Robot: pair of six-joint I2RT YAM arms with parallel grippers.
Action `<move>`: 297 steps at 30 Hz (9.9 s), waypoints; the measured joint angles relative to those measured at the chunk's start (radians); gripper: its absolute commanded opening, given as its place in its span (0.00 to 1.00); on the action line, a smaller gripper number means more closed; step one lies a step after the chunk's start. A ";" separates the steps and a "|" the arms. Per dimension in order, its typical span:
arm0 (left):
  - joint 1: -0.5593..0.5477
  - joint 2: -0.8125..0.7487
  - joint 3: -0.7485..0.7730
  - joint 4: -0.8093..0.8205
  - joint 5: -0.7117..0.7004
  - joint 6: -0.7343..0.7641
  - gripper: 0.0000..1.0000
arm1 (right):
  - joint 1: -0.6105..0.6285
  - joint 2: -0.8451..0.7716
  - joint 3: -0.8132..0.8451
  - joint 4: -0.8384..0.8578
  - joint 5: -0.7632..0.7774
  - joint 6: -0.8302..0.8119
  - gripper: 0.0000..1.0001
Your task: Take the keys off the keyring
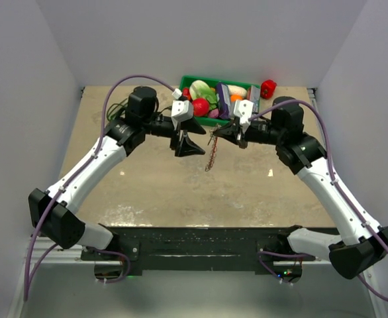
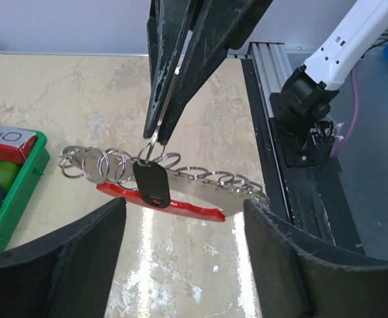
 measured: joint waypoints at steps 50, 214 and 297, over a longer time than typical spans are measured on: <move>-0.031 0.013 0.029 0.051 -0.019 -0.067 0.41 | 0.000 -0.015 0.000 0.024 -0.042 0.034 0.00; -0.040 -0.020 -0.014 0.043 -0.320 -0.127 0.00 | -0.007 -0.115 -0.146 -0.018 0.111 -0.108 0.27; -0.035 -0.026 -0.014 0.042 -0.319 -0.126 0.00 | -0.084 -0.026 -0.161 0.003 -0.109 0.024 0.57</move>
